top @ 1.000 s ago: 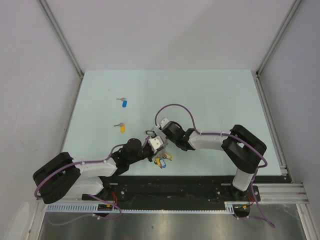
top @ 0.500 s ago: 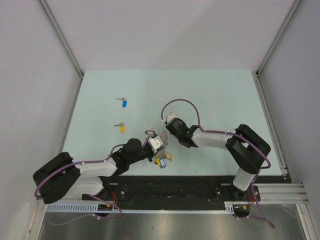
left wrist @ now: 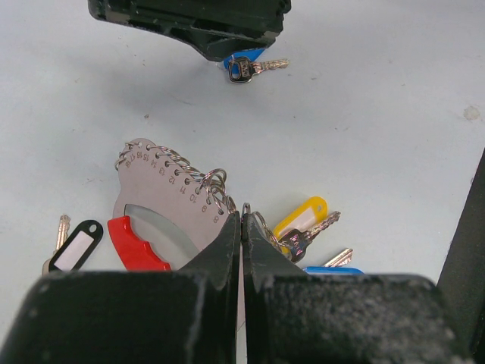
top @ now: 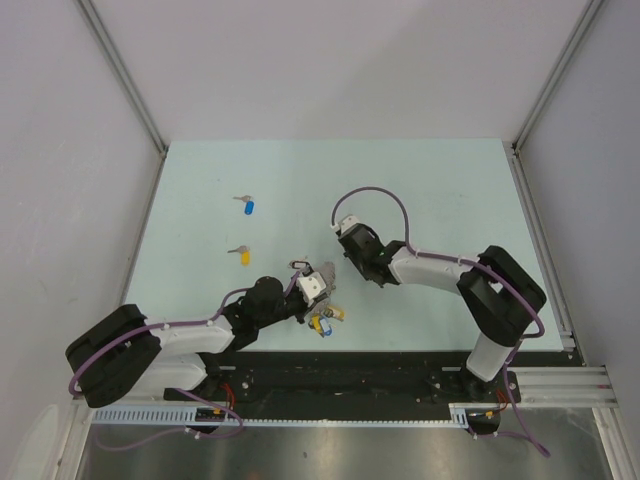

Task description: Put the keys on the keyring

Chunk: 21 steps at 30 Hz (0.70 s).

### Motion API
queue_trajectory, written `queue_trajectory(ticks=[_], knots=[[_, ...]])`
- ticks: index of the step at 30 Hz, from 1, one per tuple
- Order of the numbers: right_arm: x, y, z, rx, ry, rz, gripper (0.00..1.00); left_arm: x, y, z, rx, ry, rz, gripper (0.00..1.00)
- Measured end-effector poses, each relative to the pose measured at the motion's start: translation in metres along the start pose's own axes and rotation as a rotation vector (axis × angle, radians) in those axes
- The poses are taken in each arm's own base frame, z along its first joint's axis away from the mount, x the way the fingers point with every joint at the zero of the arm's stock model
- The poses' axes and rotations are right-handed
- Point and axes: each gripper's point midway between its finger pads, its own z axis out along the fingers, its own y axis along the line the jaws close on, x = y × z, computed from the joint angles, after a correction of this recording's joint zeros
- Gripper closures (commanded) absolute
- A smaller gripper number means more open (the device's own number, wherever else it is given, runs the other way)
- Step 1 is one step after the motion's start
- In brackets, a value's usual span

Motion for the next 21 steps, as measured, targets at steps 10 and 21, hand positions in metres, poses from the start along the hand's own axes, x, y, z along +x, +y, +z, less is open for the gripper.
queue_trajectory(ticks=[10, 21], knots=[[0.000, -0.002, 0.002, -0.114, 0.055, 0.155, 0.73, 0.000, 0.000, 0.000, 0.000, 0.000, 0.000, 1.00], [-0.015, -0.011, -0.005, -0.239, 0.095, 0.271, 0.73, 0.000, -0.001, 0.000, 0.003, 0.000, 0.000, 1.00]])
